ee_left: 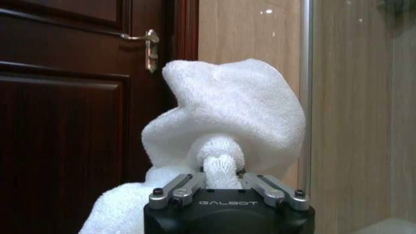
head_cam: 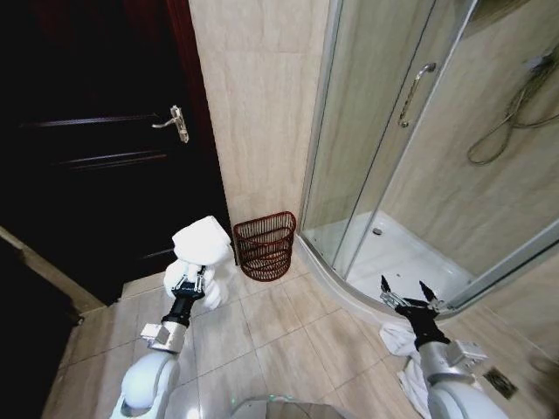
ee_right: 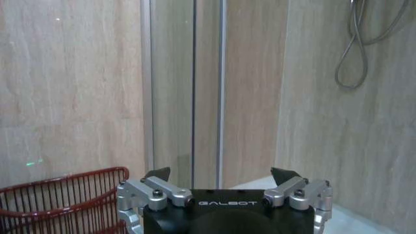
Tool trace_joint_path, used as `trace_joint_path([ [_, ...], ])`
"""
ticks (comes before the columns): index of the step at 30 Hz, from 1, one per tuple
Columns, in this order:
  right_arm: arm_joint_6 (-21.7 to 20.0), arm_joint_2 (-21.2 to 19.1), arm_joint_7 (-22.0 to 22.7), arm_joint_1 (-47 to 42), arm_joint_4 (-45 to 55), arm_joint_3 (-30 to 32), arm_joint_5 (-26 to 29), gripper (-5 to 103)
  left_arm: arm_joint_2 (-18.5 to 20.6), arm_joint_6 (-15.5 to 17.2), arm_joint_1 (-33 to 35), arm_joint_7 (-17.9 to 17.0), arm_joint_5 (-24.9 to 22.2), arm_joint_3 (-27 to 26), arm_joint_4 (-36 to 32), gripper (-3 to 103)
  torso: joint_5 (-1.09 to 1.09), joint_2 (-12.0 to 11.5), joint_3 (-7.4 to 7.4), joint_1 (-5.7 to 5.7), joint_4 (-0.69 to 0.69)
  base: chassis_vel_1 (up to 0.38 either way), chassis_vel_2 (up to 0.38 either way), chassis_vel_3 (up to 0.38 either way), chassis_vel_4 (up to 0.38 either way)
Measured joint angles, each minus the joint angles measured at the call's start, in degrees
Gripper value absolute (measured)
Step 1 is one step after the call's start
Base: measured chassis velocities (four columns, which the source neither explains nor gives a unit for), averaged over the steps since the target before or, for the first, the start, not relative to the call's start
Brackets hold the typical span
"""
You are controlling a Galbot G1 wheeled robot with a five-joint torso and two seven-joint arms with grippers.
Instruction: Discard the used towel into the hamper.
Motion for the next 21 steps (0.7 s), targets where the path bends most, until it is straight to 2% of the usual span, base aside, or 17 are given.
trace_joint_path([
  [8, 0.7, 0.6, -1.7, 0.0, -1.5, 0.3, -2.5, 100, 0.6, -0.1, -0.6, 0.1, -0.4, 0.1, 0.9, 14, 0.0, -2.0, -1.21, -0.83, 0.0, 0.0, 0.0, 0.0, 0.0],
  [18, 0.2, 1.1, -1.8, 0.3, -2.1, 0.4, -2.6, 100, 1.0, -0.4, -0.9, 0.2, -0.4, 0.2, 2.0, 14, 0.0, -3.5, -2.07, -1.44, 0.0, 0.0, 0.0, 0.0, 0.0],
  [21, -0.1, 1.5, -1.9, 0.1, -2.8, 0.5, -3.1, 100, 1.1, -2.2, -1.1, 0.5, -0.3, 0.2, 2.7, 14, 0.01, -4.4, -2.62, -1.78, 0.0, 0.0, 0.0, 0.0, 0.0],
])
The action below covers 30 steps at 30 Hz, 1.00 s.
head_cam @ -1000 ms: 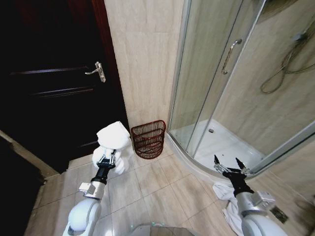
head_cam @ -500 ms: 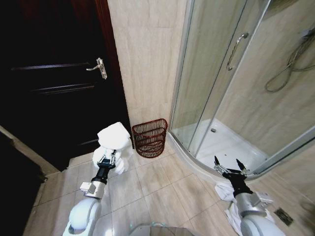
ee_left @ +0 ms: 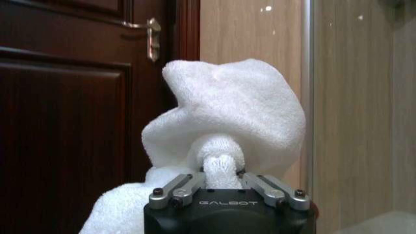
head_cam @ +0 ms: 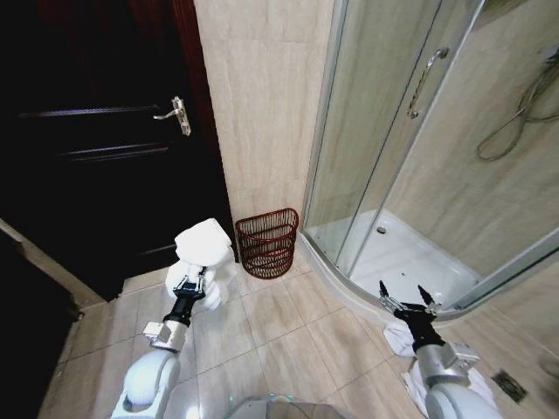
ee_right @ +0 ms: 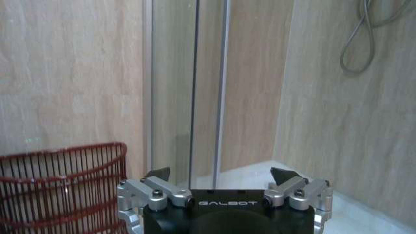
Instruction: Discard the used towel into the hamper.
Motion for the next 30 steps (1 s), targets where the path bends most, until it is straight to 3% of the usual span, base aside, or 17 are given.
trace_joint_path([
  [5, 0.2, 0.2, -0.5, -0.6, -0.3, 0.5, -0.2, 100, 0.2, -3.6, -0.5, 0.8, 1.6, -0.8, 1.2, 14, -0.01, -0.4, -0.3, -0.13, -0.01, 0.0, 0.0, 0.0, 0.0],
  [17, 1.4, 0.7, -0.4, -1.0, 0.2, 0.0, -0.2, 100, 0.1, -4.2, 0.6, 2.6, 1.9, -1.0, -0.1, 14, 0.0, -0.3, -0.22, -0.08, 0.0, -0.03, 0.038, 0.029, -0.028],
  [30, 3.2, 0.3, 0.1, -1.2, -0.4, 0.1, 0.5, 100, 0.1, -2.7, -1.5, 4.9, 4.2, 0.8, -0.4, 14, 0.0, 0.0, -0.04, 0.08, 0.0, -0.177, 0.164, 0.169, -0.168],
])
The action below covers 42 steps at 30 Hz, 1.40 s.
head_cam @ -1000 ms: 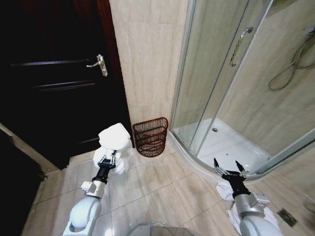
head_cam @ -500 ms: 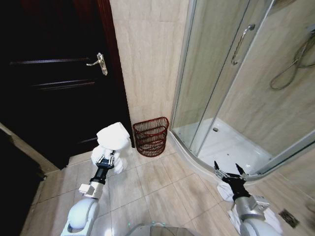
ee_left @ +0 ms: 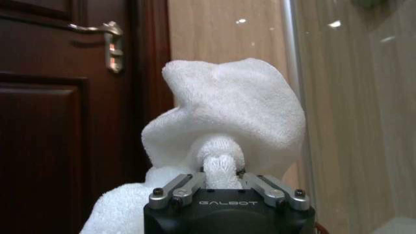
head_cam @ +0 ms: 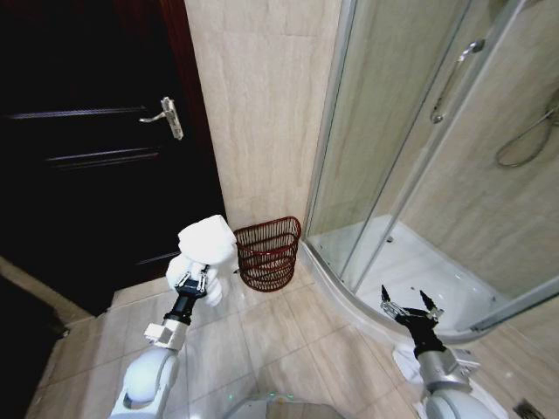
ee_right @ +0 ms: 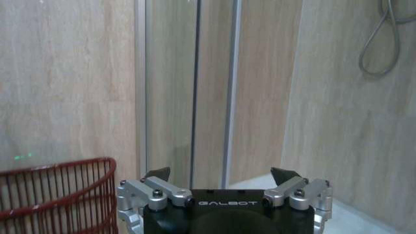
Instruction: Discard the used towel into the hamper.
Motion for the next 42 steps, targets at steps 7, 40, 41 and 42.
trace_joint_path([
  [7, 0.2, 0.9, -0.1, -0.2, 1.1, 0.0, 0.3, 100, 3.6, 1.2, -4.2, 2.8, 0.3, 2.4, 2.2, 14, 0.0, 0.1, 0.01, -0.02, 0.01, -0.038, 0.037, 0.039, -0.032],
  [40, -3.8, 7.9, -1.7, -0.8, 9.5, 2.0, -0.5, 100, 5.3, -4.4, -72.7, -6.1, 2.3, 45.8, 63.9, 14, 0.0, 0.2, 0.12, 0.05, 0.02, 0.007, -0.005, -0.004, 0.005],
  [41, -3.6, 8.0, -1.7, -0.8, 9.4, 2.0, -0.4, 100, 4.4, -4.8, -74.2, -6.1, 2.3, 46.4, 65.9, 14, 0.01, 0.2, 0.11, 0.05, 0.01, 0.0, 0.0, 0.0, 0.0],
  [42, -3.4, 8.1, -1.9, -0.9, 9.4, 2.0, -0.4, 100, 3.5, -5.3, -75.2, -6.1, 2.3, 46.7, 67.4, 14, 0.01, 0.2, 0.12, 0.05, 0.01, 0.0, 0.0, 0.0, 0.0],
])
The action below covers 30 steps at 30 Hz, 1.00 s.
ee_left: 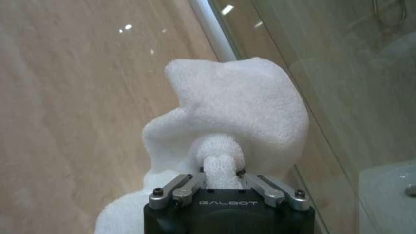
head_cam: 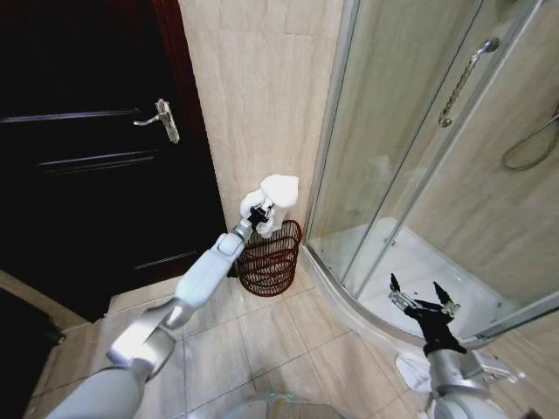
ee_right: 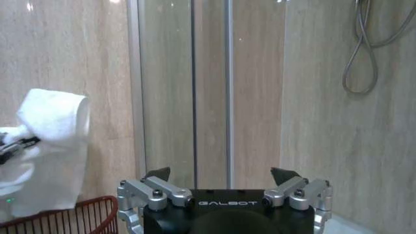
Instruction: Discard the used towel into the hamper.
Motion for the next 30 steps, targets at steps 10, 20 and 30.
trace_joint_path([
  [10, 0.1, -0.2, 0.2, -0.6, 1.4, 1.1, 1.3, 100, -3.7, -0.1, -1.2, -0.6, 0.6, 0.9, 6.0, 13, 0.0, 0.0, 0.01, 0.0, -0.02, 0.0, 0.0, 0.0, 0.0],
  [20, 0.5, 0.0, 1.8, -0.4, 2.3, 0.5, 2.0, 100, -0.8, 11.5, 1.1, 1.9, 5.5, 0.9, 0.4, 50, -0.01, 0.0, 0.01, 0.0, -0.01, 0.0, 0.0, 0.0, 0.0],
  [30, 0.4, -0.1, 2.0, 0.1, 2.3, 0.2, 1.9, 100, 1.9, 23.4, 2.5, 6.1, 6.3, 1.4, -5.2, 88, -0.02, 0.0, 0.01, 0.01, -0.01, 0.0, 0.0, 0.0, 0.0],
])
